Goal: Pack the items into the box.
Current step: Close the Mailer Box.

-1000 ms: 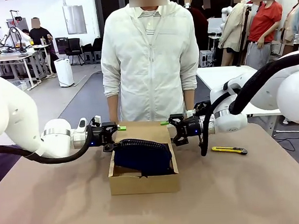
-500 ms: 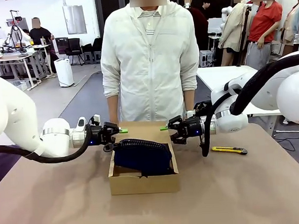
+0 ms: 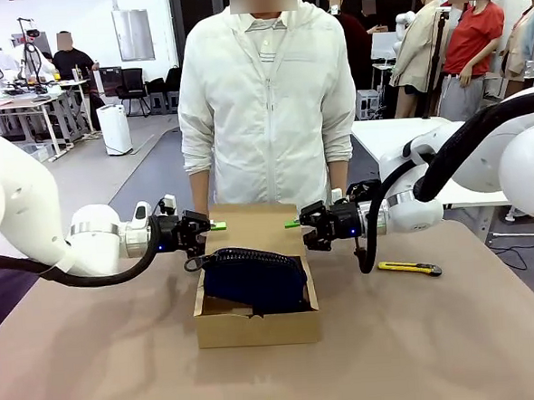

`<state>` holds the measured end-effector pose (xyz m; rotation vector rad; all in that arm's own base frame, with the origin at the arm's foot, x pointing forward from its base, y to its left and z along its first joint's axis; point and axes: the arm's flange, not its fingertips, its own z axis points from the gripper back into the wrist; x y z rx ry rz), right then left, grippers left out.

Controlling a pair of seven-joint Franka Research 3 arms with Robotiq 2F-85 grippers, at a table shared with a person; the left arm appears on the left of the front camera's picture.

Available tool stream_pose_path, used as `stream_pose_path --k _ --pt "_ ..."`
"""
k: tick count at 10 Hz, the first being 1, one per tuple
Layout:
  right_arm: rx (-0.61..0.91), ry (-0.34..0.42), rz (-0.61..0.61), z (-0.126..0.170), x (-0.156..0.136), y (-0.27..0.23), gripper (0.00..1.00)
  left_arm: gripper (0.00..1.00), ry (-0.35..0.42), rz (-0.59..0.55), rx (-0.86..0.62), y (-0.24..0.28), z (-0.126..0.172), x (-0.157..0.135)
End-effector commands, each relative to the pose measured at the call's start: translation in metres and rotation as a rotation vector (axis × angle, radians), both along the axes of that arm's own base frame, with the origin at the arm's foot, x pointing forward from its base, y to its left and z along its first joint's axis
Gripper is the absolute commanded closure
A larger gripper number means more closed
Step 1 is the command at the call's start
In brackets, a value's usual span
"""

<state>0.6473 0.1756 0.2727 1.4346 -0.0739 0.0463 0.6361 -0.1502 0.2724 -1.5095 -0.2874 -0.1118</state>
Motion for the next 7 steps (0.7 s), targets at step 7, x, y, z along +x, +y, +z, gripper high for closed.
stream_pose_path --k 7 --pt "0.026 -0.172 0.043 0.040 -0.019 -0.014 0.50 0.57 -0.180 -0.040 -0.035 -0.002 0.034 -0.045"
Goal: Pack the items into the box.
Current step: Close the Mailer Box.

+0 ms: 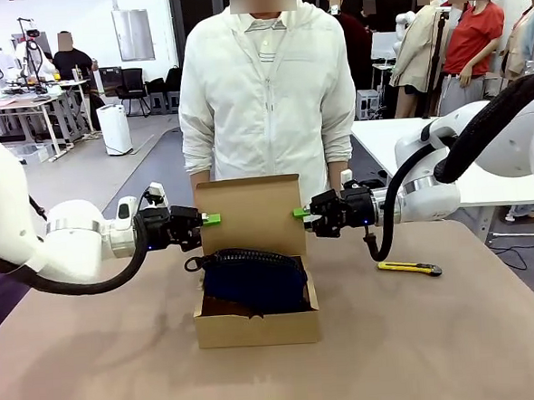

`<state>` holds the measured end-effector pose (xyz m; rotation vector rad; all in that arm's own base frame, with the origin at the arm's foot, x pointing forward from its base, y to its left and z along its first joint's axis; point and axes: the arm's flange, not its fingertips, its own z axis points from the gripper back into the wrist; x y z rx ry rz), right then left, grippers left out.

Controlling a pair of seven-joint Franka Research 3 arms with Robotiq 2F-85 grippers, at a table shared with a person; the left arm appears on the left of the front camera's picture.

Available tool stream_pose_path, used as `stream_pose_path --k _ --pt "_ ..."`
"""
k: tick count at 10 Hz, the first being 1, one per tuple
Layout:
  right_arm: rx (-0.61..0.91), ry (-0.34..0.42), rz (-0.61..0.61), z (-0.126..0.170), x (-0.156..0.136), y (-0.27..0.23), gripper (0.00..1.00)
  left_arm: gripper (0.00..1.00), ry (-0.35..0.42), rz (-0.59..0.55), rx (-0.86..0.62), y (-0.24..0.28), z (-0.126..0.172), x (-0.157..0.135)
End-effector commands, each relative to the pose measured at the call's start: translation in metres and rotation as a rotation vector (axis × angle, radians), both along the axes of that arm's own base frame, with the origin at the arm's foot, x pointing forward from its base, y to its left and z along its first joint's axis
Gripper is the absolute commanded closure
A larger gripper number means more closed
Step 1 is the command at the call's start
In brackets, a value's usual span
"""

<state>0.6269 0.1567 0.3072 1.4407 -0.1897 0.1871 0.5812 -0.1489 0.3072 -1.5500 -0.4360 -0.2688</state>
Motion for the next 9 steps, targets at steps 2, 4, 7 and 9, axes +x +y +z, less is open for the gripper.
stream_pose_path --k 2,4,7,9 --pt "0.014 -0.007 0.017 0.005 0.001 0.005 0.50 0.57 0.015 -0.022 0.014 -0.004 -0.001 0.010" --pt "0.014 -0.007 0.017 0.005 0.001 0.005 0.50 0.57 0.015 -0.022 0.014 -0.004 -0.001 0.010" --pt "0.027 -0.089 0.054 0.006 -0.006 0.006 0.50 0.57 -0.101 -0.039 0.011 -0.004 0.003 0.001" --pt "0.046 -0.266 0.170 0.007 -0.019 0.003 0.50 0.57 -0.304 -0.105 -0.045 -0.004 0.000 -0.023"
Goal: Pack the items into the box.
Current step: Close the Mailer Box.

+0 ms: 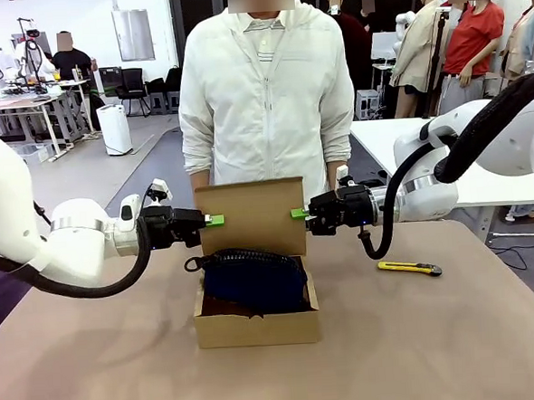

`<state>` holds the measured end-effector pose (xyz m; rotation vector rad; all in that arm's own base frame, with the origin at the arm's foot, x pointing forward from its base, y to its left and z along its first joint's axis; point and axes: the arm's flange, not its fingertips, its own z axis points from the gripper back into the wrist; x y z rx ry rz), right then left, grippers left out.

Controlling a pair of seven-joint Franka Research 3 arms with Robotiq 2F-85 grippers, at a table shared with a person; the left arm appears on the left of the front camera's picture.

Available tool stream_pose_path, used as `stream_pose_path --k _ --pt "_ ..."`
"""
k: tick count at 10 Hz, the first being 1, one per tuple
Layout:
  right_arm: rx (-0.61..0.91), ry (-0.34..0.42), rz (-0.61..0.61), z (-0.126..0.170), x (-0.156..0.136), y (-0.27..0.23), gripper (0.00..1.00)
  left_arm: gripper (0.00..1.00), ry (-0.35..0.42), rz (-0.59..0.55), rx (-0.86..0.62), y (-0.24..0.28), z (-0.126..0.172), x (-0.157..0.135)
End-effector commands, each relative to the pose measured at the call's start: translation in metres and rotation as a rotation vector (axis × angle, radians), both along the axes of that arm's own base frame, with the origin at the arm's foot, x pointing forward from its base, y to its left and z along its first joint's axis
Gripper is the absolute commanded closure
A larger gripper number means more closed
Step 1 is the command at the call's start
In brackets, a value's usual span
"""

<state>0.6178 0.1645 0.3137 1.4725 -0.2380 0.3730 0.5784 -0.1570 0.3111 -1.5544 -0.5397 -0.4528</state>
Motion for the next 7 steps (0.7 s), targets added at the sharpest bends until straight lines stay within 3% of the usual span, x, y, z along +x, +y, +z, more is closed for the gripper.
stream_pose_path --k 1,3,6,7 --pt "0.033 -0.187 0.121 0.001 -0.015 -0.007 0.50 0.57 -0.193 -0.057 -0.053 0.005 -0.009 -0.032" --pt "0.053 -0.302 0.197 -0.003 -0.026 -0.006 0.50 0.57 -0.309 -0.040 -0.099 0.008 -0.010 -0.051" --pt "0.044 -0.509 0.194 -0.023 -0.047 0.001 0.50 0.57 -0.453 -0.091 -0.117 0.009 -0.016 -0.074" --pt "0.067 -0.537 0.243 -0.029 -0.052 0.004 0.50 0.57 -0.502 -0.081 -0.125 0.010 -0.019 -0.076"
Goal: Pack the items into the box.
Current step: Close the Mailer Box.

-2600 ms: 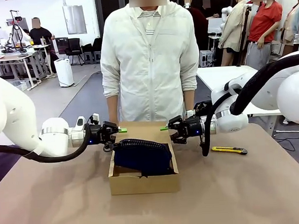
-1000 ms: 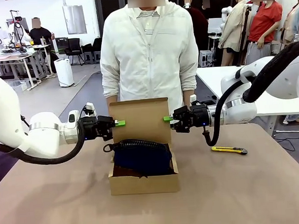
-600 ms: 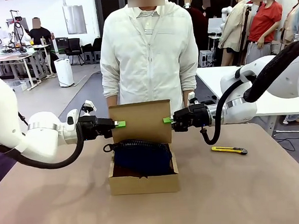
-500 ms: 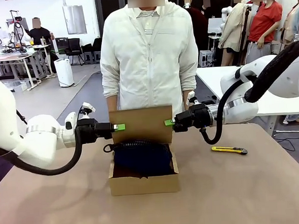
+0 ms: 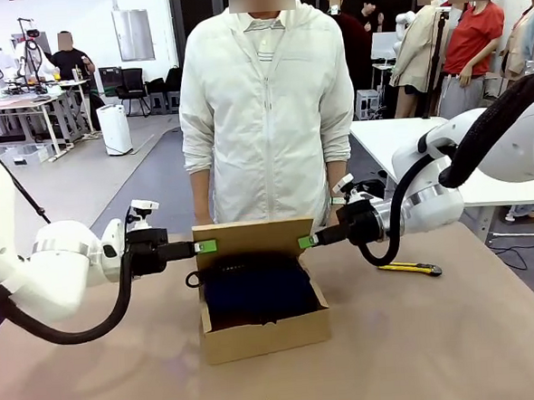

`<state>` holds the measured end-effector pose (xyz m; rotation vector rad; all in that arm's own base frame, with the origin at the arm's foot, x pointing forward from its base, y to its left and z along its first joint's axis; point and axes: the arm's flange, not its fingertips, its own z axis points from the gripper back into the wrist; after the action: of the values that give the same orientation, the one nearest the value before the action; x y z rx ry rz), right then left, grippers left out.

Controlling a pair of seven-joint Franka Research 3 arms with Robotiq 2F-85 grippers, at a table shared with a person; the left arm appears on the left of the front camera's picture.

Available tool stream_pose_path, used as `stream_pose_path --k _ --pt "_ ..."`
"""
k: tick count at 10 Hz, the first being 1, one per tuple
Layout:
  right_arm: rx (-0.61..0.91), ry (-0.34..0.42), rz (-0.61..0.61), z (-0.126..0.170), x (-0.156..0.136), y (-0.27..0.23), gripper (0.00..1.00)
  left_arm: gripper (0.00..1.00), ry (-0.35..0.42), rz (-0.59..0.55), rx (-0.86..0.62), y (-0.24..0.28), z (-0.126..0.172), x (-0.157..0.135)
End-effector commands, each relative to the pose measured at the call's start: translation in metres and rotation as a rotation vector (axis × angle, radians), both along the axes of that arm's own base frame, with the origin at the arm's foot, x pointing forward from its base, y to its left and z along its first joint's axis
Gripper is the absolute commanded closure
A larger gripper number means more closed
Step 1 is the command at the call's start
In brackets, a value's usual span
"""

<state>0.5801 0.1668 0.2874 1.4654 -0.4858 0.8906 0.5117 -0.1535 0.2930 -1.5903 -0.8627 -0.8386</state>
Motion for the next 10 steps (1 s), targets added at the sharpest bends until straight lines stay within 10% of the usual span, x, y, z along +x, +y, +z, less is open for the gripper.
stream_pose_path --k 1,3,4,5,6,10 --pt "0.001 -0.084 0.055 -0.005 -0.018 0.002 0.50 0.57 -0.060 -0.015 0.001 0.007 -0.003 -0.010" --pt "0.025 -0.114 0.090 -0.002 -0.023 0.003 0.50 0.57 -0.070 -0.056 0.022 0.005 -0.009 -0.014" --pt "0.046 -0.125 0.122 -0.002 -0.023 0.005 0.50 0.41 -0.080 -0.072 0.021 0.006 -0.012 -0.015" --pt "0.044 -0.128 0.147 -0.002 -0.023 0.007 0.50 0.00 -0.095 -0.085 0.050 0.004 -0.013 -0.016" --pt "0.041 -0.127 0.160 -0.003 -0.023 0.008 0.00 0.00 -0.126 -0.101 0.065 0.003 -0.012 -0.018" --pt "0.038 -0.131 0.168 0.002 -0.029 -0.008 0.00 0.00 -0.167 -0.095 0.057 0.021 -0.009 -0.030"
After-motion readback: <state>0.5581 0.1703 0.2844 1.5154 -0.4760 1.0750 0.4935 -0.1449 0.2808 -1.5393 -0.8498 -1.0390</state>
